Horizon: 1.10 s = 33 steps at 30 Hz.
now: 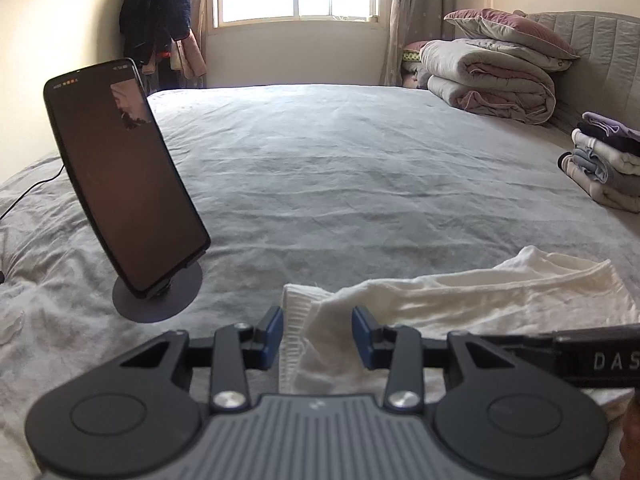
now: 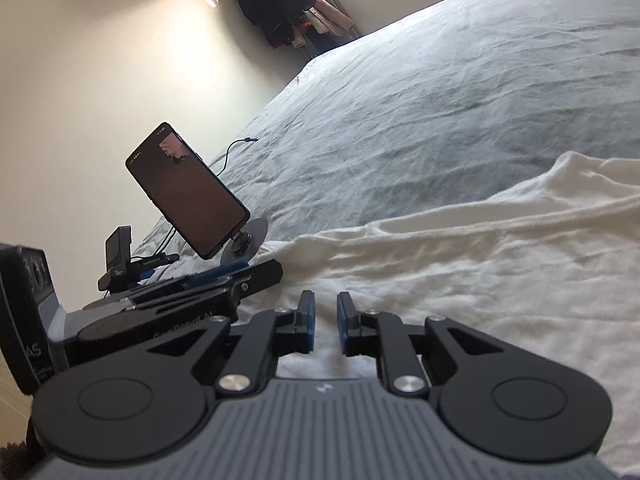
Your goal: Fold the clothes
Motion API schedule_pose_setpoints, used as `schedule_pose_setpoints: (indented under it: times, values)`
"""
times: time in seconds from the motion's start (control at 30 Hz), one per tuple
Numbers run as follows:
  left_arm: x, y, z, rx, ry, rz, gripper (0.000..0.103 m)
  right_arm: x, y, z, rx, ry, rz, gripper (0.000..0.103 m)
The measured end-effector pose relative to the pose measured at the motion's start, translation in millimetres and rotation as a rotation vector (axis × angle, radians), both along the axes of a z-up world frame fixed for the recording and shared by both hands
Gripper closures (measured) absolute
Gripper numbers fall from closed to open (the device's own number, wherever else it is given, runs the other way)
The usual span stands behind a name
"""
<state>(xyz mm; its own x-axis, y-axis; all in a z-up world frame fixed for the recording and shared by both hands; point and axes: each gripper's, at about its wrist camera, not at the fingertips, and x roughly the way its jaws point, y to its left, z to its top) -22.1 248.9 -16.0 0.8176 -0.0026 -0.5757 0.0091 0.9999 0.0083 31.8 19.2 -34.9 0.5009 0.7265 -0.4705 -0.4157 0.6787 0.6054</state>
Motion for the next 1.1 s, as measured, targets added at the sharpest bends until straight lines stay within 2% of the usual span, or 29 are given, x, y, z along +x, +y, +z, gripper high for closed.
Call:
schedule_pose_setpoints:
  times: [0.13,0.23,0.47,0.6,0.67,0.9,1.0,1.1]
  values:
    - [-6,-1,3,-0.006,-0.017,-0.017,0.072,10,1,1,0.031,0.036,0.021,0.084]
    - [-8,-3,2,-0.005,-0.019,-0.040,0.077,17,2,2,0.053,0.064,0.037,0.067]
    - [-13,-6,-4,0.006,-0.026,-0.081,0.089,35,4,3,0.107,0.128,0.072,0.067]
    - [-18,-7,0,0.007,-0.056,-0.109,0.089,42,4,1,0.137,0.177,0.064,0.067]
    - [-18,-4,2,0.002,-0.068,-0.090,0.088,46,4,-1,0.152,0.202,0.060,0.067]
    - [-4,9,-3,-0.069,-0.029,-0.033,0.088,59,5,-5,0.204,0.289,0.045,0.067]
    - [-1,11,-4,-0.098,-0.027,-0.033,0.088,65,6,-8,0.227,0.327,0.039,0.080]
    - [-3,13,-4,-0.124,-0.039,-0.053,0.088,67,9,-15,0.230,0.364,0.031,0.082]
